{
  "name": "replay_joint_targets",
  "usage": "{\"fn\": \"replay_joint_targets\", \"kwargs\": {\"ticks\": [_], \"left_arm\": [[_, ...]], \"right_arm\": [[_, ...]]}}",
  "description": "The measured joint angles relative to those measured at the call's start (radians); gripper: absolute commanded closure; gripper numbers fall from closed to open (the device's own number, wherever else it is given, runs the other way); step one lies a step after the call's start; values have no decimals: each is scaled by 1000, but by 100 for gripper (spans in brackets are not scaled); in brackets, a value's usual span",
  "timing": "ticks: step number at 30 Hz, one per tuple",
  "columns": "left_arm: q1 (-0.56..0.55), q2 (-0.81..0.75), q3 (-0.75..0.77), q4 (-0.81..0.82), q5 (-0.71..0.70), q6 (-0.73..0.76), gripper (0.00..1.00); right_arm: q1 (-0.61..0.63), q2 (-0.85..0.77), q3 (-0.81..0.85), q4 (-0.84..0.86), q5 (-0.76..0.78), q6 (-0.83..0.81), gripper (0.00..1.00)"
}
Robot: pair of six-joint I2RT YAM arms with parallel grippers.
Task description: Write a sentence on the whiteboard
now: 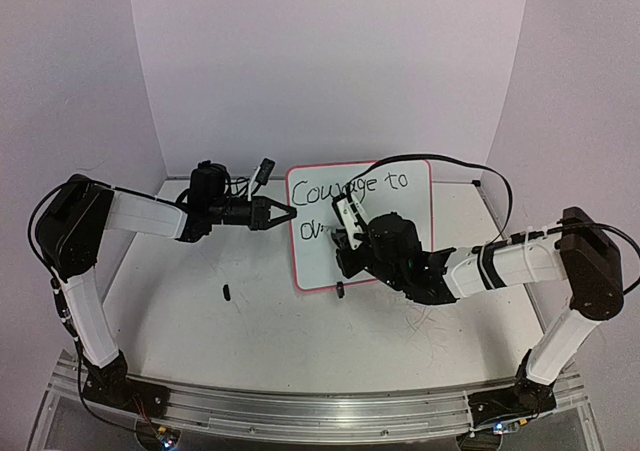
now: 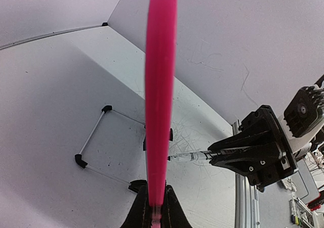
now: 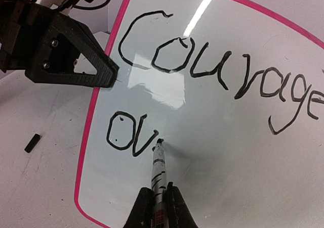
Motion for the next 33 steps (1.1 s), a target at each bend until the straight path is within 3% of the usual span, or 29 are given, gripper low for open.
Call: {"fn": "replay_joint_targets", "kwargs": {"ticks": [33], "left_arm": [[0,0,0,0,-1,0,100]], "right_arm": [[3,0,-10,24,94,50,100]]}}
